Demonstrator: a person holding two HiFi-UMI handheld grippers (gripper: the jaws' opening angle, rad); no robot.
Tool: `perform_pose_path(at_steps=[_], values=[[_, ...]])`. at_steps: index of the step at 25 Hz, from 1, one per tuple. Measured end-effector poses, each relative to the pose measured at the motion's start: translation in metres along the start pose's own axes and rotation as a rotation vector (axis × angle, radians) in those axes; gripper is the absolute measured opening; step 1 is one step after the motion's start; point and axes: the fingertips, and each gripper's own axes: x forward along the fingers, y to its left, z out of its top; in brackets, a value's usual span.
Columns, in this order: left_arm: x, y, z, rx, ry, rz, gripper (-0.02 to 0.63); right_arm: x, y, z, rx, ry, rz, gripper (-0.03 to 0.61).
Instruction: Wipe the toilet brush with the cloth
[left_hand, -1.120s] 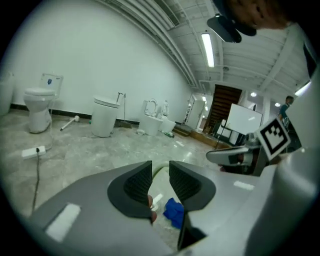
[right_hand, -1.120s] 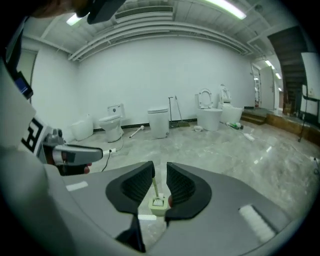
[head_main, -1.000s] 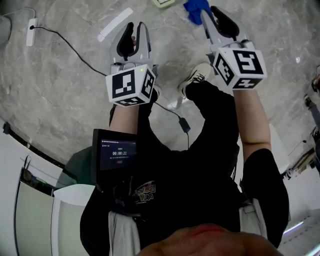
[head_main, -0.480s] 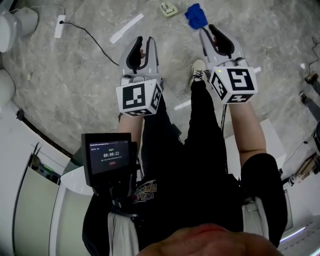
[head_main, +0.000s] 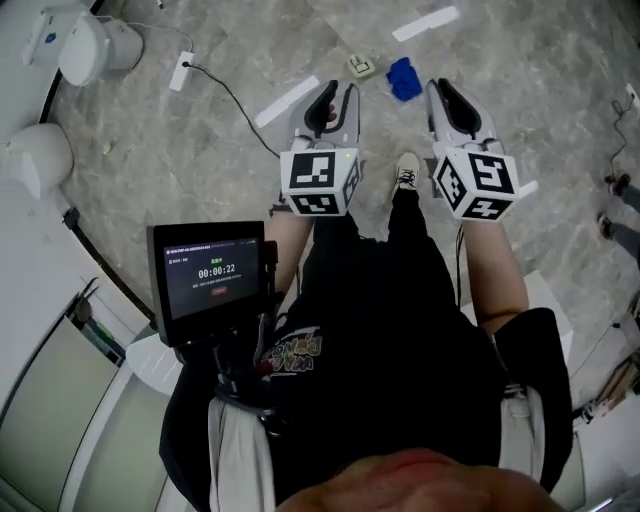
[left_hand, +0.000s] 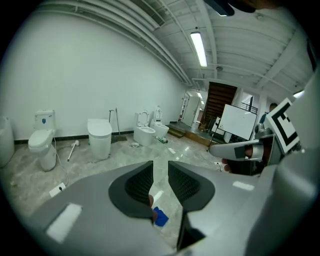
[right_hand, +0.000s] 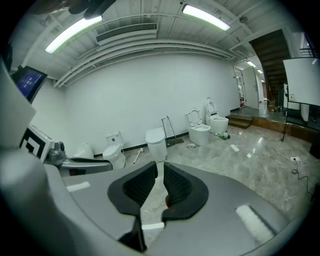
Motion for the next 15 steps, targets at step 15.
perform_pose_path(at_steps=[15], values=[[-0.044,-0.094,-0.081,-0.194,0.254,-0.261,0.089,-0.111,-0.017,-0.059,0.135,0.202,-0.246,0.017]])
